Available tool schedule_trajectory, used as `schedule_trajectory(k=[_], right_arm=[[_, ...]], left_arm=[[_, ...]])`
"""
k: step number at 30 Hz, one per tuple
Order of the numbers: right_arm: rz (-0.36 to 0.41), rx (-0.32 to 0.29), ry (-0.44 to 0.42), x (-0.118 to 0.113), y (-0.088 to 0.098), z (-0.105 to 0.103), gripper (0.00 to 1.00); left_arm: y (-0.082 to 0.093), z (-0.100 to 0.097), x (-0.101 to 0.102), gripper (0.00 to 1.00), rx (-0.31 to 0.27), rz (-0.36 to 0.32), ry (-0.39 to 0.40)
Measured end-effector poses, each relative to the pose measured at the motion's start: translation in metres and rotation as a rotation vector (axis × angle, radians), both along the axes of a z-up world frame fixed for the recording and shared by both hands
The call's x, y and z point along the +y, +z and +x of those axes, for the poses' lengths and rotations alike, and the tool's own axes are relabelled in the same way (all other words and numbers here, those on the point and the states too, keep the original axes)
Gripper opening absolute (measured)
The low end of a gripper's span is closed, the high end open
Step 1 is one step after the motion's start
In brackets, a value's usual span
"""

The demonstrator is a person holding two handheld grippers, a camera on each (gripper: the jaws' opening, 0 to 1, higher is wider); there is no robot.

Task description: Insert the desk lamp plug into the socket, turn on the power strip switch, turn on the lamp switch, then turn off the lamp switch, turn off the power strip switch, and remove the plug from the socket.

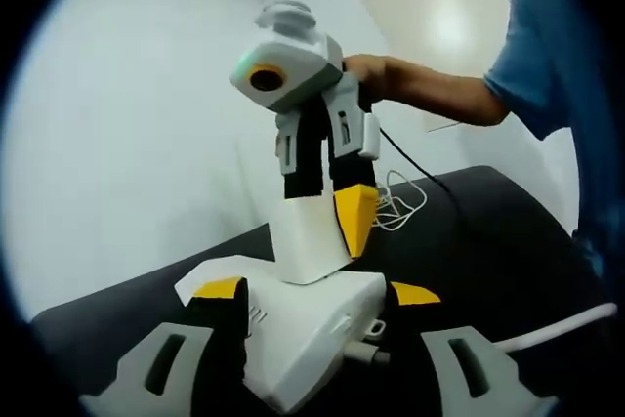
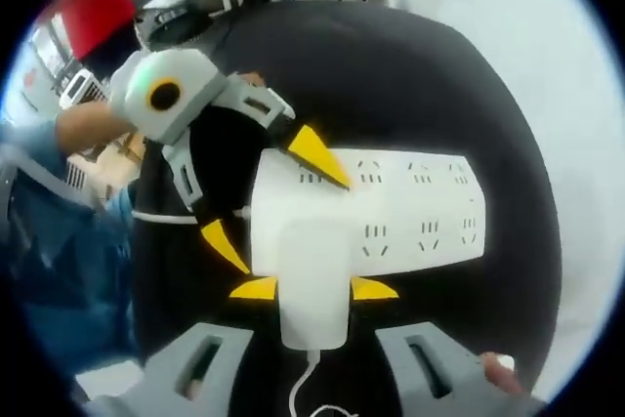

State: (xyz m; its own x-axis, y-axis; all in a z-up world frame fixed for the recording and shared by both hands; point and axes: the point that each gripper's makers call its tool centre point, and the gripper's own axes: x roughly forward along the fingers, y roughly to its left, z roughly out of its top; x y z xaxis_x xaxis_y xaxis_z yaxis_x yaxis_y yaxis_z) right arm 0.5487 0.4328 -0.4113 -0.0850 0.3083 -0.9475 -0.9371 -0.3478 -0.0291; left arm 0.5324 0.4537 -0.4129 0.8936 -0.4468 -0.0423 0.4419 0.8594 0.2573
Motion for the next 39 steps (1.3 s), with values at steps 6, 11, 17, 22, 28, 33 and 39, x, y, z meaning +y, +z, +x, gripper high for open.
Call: schedule_trajectory(k=[6,11,17,22,28,33,39], right_arm=[[-0.051,-0.026,0.002,0.002,0.005,-0.003,0.25],[0.012,0.012,-0.01,-0.003,0.0,-0.001,0.25],[0.133,0.053,-0.037,-0.007,-0.005,0.002,0.25],[0.098,0.036,-0.035,-0.01,-0.01,0.002,0.25],[0.095,0.028,-0.045,-0.008,-0.007,0.001,0.25],[0.048,-0.001,-0.029,-0.005,-0.001,-0.001,0.25],[0.001,-0.032,-0.025,0.001,0.005,-0.002,0.25]], left_arm=[[0.002,-0.001,-0.002,0.54,0.0,-0.002,0.003],[0.003,-0.003,-0.008,0.54,-0.003,-0.001,-0.005],[0.005,-0.005,-0.011,0.54,-0.007,0.0,-0.005],[0.003,-0.002,-0.006,0.54,-0.008,-0.001,-0.007],[0.002,-0.001,-0.003,0.54,-0.007,-0.001,-0.005],[0.001,0.0,-0.001,0.54,-0.005,-0.003,-0.004],[-0.001,0.001,0.001,0.54,-0.003,-0.002,-0.001]])
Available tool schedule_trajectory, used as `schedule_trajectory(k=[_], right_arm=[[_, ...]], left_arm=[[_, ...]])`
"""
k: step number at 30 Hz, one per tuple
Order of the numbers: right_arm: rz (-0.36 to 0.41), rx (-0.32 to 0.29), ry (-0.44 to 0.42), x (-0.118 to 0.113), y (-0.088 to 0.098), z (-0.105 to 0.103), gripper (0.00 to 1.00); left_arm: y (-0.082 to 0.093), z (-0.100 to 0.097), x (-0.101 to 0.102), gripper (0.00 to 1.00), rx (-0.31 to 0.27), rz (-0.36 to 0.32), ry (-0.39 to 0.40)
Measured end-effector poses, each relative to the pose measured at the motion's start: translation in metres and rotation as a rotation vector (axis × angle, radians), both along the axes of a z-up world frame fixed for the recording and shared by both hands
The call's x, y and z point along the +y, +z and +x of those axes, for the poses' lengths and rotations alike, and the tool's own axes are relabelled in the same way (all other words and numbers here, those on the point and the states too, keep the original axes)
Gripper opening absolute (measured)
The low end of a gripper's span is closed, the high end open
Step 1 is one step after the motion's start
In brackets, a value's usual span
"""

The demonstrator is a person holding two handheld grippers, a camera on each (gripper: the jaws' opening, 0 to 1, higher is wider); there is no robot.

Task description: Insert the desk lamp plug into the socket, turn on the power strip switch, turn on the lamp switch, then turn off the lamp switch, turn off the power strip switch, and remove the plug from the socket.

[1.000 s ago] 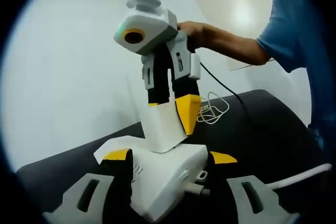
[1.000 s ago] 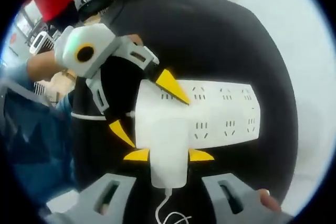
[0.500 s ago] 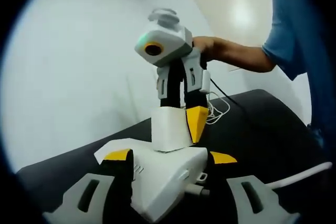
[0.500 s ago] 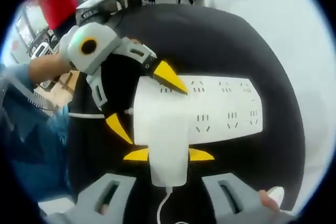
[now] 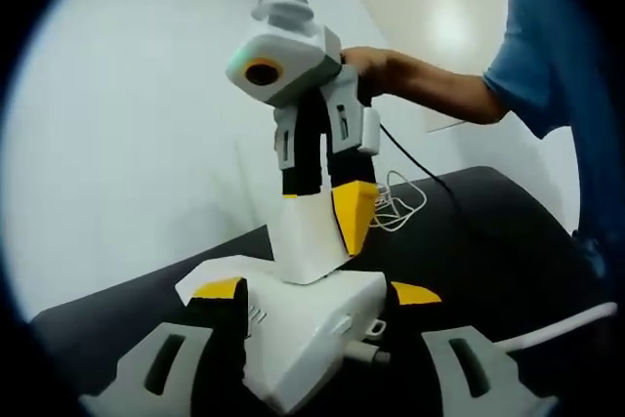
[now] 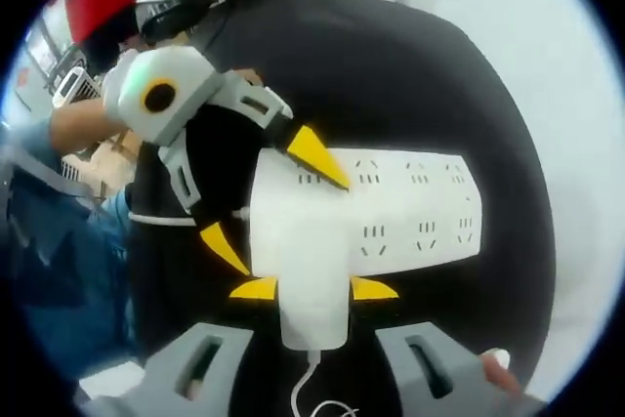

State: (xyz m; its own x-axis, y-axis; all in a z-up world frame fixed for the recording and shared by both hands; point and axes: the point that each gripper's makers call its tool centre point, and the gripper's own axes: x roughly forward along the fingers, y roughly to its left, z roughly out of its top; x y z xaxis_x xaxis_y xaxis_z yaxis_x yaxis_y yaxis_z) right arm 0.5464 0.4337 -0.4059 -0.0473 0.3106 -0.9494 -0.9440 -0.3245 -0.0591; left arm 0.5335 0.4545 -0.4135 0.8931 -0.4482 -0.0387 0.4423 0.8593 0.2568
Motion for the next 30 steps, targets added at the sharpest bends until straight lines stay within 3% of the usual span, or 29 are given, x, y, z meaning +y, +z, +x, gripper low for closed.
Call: schedule_trajectory(k=[5,11,12,16,21,28,29,30], right_arm=[[-0.009,-0.004,-0.005,-0.005,-0.003,0.0,0.25],[0.085,0.052,-0.041,-0.013,-0.012,0.004,0.25],[0.131,0.069,-0.051,-0.008,-0.01,0.002,0.25],[0.123,0.066,-0.056,-0.013,-0.017,0.005,0.25],[0.17,0.086,-0.061,-0.011,-0.015,0.005,0.25],[0.108,0.05,-0.052,-0.006,-0.008,0.003,0.25],[0.065,0.032,-0.05,-0.009,-0.007,0.005,0.25],[0.086,0.05,-0.065,-0.004,-0.002,0.001,0.25]], left_arm=[[-0.001,0.001,0.001,0.54,0.0,0.001,-0.001],[-0.001,0.001,0.0,0.54,-0.002,0.004,-0.004],[-0.001,0.001,0.0,0.54,-0.003,0.006,-0.005],[-0.001,0.002,0.001,0.54,-0.002,0.007,-0.005],[0.0,0.001,0.001,0.54,-0.004,0.008,-0.004],[0.001,-0.001,-0.003,0.54,-0.002,0.004,-0.003],[0.002,-0.002,-0.004,0.54,-0.002,0.004,-0.003],[0.002,-0.003,-0.005,0.54,-0.001,0.005,-0.002]])
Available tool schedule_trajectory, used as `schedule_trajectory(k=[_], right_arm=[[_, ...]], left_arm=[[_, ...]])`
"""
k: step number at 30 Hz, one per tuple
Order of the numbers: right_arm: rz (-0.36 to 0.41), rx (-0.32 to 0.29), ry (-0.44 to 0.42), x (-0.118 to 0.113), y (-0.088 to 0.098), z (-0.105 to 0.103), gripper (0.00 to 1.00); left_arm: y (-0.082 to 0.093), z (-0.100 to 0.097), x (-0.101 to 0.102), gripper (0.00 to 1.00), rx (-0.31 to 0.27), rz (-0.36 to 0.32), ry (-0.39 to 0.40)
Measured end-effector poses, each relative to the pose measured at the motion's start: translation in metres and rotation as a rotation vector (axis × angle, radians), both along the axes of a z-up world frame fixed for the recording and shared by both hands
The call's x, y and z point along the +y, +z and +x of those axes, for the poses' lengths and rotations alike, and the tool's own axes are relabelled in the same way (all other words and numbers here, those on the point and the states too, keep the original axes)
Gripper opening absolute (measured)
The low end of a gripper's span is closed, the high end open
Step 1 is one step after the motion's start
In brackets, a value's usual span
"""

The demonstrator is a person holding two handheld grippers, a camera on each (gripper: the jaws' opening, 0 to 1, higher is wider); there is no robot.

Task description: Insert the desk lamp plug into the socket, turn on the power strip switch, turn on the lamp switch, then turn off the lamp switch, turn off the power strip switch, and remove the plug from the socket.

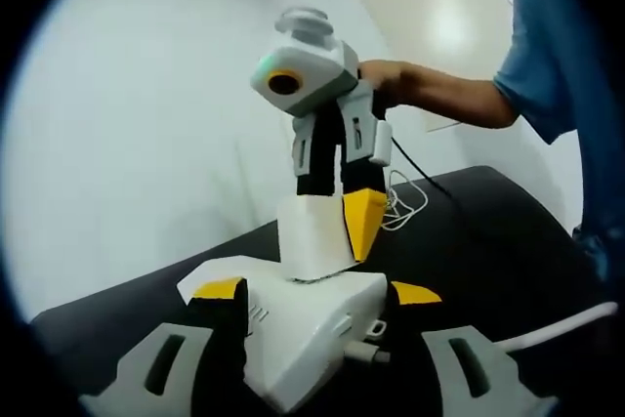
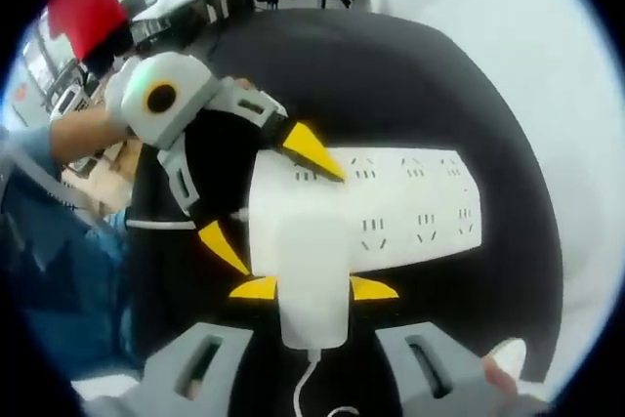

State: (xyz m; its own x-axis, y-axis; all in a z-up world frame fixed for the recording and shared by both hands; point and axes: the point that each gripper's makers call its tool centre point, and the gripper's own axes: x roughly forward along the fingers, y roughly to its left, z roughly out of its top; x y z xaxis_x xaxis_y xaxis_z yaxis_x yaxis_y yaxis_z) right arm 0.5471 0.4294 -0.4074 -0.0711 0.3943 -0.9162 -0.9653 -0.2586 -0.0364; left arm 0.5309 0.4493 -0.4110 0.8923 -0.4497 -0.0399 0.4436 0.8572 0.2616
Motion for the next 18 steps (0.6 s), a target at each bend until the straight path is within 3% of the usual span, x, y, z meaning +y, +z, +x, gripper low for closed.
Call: schedule_trajectory(k=[1,2,10,12,16,18], right_arm=[[-0.002,-0.027,0.02,0.002,0.003,0.002,0.25],[-0.034,-0.002,-0.01,0.001,0.004,0.0,0.25],[-0.012,-0.005,0.015,0.006,0.009,-0.002,0.25],[-0.018,0.029,0.009,0.007,0.009,-0.002,0.25],[-0.035,0.166,-0.023,0.009,0.012,-0.004,0.25],[-0.05,0.217,-0.028,0.009,0.011,-0.003,0.25]], left_arm=[[0.001,0.0,-0.001,0.54,0.0,-0.002,0.0],[0.002,-0.001,-0.003,0.54,0.0,-0.001,0.0],[0.005,-0.005,-0.011,0.54,-0.001,-0.005,-0.004],[0.006,-0.005,-0.012,0.54,-0.002,-0.013,-0.006],[0.007,-0.004,-0.01,0.56,0.007,-0.03,0.0],[0.006,-0.005,-0.01,0.63,0.028,-0.066,-0.01]])
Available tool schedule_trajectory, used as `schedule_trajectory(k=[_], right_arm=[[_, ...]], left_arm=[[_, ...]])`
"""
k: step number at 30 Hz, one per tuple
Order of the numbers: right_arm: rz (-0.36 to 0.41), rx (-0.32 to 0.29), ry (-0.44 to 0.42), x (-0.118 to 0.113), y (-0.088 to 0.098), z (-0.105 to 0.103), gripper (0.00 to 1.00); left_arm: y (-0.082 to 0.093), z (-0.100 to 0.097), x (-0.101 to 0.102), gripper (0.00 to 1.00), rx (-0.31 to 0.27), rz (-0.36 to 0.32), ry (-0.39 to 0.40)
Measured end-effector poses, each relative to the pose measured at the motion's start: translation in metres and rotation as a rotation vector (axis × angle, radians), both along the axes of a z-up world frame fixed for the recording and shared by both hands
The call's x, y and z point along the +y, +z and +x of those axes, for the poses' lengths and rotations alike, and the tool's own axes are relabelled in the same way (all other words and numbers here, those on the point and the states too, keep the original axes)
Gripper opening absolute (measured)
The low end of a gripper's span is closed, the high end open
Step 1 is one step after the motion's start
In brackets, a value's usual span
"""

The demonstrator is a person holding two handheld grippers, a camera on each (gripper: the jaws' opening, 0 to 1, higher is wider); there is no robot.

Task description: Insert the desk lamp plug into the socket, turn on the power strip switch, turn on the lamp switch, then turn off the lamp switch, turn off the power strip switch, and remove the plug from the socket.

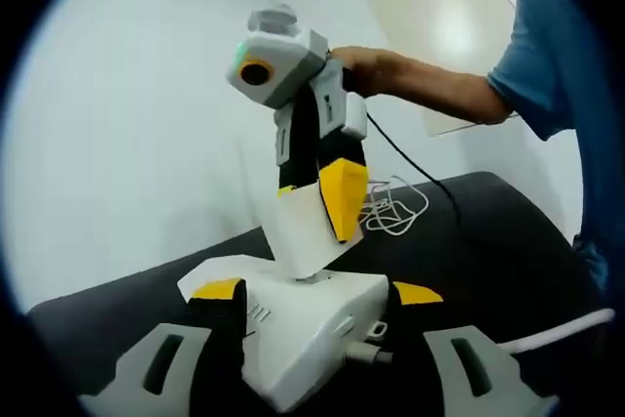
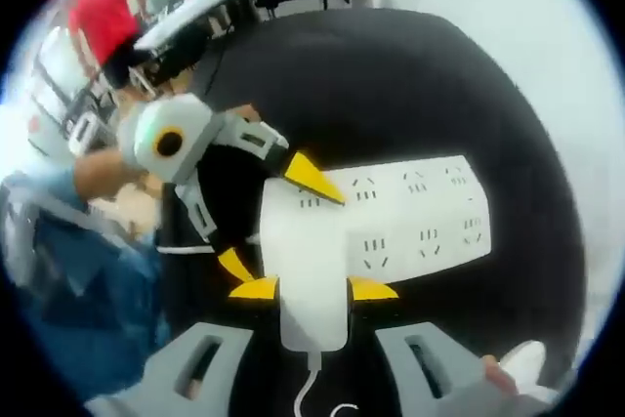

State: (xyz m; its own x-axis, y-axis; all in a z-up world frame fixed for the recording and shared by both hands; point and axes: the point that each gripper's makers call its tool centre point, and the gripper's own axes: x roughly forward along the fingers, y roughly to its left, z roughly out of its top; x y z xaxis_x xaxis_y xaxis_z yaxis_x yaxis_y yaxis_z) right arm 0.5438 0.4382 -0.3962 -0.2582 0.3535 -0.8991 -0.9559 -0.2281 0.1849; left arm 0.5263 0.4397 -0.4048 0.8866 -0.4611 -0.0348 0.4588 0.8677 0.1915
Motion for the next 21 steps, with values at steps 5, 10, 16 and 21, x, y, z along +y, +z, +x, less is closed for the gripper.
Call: schedule_trajectory(k=[5,10,16,21], right_arm=[[0.055,-0.157,0.116,0.003,0.006,-0.004,0.25],[0.096,-0.198,0.144,0.008,0.022,-0.014,0.25],[0.131,-0.182,0.128,0.016,0.031,-0.007,0.25],[0.162,0.0,-0.005,0.015,0.038,-0.003,0.25]], left_arm=[[-0.003,0.006,0.005,0.75,0.015,-0.032,0.012],[-0.003,0.005,0.005,0.76,0.016,-0.037,0.013],[-0.002,0.004,0.005,0.76,0.016,-0.036,0.014],[-0.003,0.004,0.007,0.76,0.019,-0.035,0.016]])
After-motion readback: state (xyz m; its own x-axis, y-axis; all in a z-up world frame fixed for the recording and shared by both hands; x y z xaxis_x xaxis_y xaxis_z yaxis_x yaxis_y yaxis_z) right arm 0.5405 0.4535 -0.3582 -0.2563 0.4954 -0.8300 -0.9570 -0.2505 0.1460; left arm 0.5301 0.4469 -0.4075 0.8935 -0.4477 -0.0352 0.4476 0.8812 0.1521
